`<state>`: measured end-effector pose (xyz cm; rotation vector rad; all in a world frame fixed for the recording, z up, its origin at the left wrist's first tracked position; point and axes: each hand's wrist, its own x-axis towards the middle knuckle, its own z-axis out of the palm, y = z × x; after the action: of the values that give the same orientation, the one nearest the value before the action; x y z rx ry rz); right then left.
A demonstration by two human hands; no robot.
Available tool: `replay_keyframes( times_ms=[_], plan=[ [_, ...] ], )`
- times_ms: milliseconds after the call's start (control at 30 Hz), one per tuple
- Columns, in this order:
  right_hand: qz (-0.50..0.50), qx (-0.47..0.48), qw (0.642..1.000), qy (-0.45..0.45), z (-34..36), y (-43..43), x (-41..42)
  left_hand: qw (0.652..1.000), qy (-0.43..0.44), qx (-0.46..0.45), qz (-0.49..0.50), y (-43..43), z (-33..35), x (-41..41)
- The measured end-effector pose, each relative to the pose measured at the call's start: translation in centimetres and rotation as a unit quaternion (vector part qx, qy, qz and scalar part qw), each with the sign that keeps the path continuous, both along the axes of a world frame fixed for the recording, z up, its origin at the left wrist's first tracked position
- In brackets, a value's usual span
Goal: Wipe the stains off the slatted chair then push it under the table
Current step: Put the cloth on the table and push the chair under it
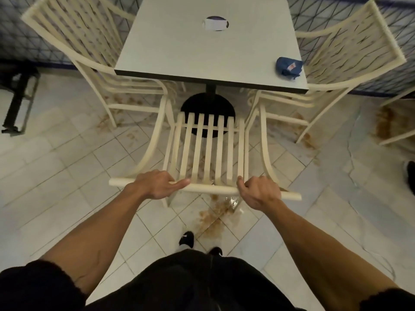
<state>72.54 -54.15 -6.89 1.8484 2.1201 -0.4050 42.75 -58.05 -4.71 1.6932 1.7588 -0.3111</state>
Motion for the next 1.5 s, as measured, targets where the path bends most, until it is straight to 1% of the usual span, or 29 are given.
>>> replay_keyframes(
  times_ms=[200, 300, 400, 500, 633, 733, 800, 867, 900, 967, 1067, 1133, 1300, 1367, 1433, 1467, 1500],
  plan=[
    [-0.008, 0.031, 0.999, -0.005, 0.2, -1.3, -1.5, 0.999, 0.024, 0.032, -0.009, -1.9, -0.4, -1.2],
    [-0.010, 0.031, 0.999, -0.012, 0.2, -1.5, -2.4, 0.996, 0.019, 0.081, 0.010, -2.2, -0.7, -2.2],
    [-0.012, 0.037, 0.999, -0.021, 0.3, -1.1, -3.3, 0.989, 0.035, 0.147, -0.001, -1.7, -0.8, -3.1],
    [0.010, 0.018, 1.000, -0.022, 0.7, -0.6, -3.6, 0.984, 0.035, 0.172, -0.016, -1.1, -1.0, -3.7],
    [0.041, 0.023, 0.999, -0.021, 0.3, -0.6, -3.1, 0.988, 0.012, 0.156, 0.000, -0.9, -1.1, -3.8],
    [0.021, 0.014, 1.000, -0.013, 0.1, -0.6, -3.3, 0.991, 0.001, 0.133, 0.012, -0.8, -0.9, -4.0],
    [0.024, 0.008, 1.000, -0.010, 0.1, -0.7, -3.1, 0.995, -0.014, 0.096, 0.018, -0.7, -1.0, -4.0],
    [0.053, 0.010, 0.998, -0.018, 0.2, -0.6, -2.8, 0.997, -0.045, 0.046, 0.030, -0.3, -0.8, -4.1],
    [0.066, 0.011, 0.997, -0.023, 0.3, -0.6, -2.8, 0.996, -0.072, 0.013, 0.048, 0.0, -0.7, -4.2],
    [0.060, 0.001, 0.998, -0.011, 0.3, -0.7, -3.0, 0.987, -0.137, -0.036, 0.077, 0.9, -0.3, -4.4],
    [-0.028, -0.011, 0.999, 0.044, 0.8, -0.7, -3.4, 0.971, -0.205, -0.035, 0.118, 2.6, -0.5, -4.1],
    [-0.051, -0.023, 0.996, 0.067, 1.1, -0.6, -3.3, 0.960, -0.238, -0.029, 0.142, 3.7, -0.6, -3.0],
    [-0.098, -0.096, 0.977, 0.162, 1.5, 0.7, -1.6, 0.937, -0.291, -0.079, 0.174, 6.3, 0.4, 2.7],
    [-0.121, -0.126, 0.958, 0.229, 1.7, 1.7, -0.1, 0.931, -0.307, -0.080, 0.180, 7.6, 0.6, 5.5],
    [-0.137, -0.159, 0.929, 0.304, 2.0, 2.9, 2.1, 0.919, -0.330, -0.083, 0.200, 8.9, 0.7, 8.7],
    [-0.158, -0.182, 0.907, 0.345, 2.1, 3.6, 3.3, 0.907, -0.351, -0.087, 0.218, 9.6, 0.8, 10.4],
    [-0.189, -0.206, 0.876, 0.393, 2.1, 4.3, 4.6, 0.892, -0.372, -0.091, 0.238, 10.4, 1.0, 12.3]
  ],
)
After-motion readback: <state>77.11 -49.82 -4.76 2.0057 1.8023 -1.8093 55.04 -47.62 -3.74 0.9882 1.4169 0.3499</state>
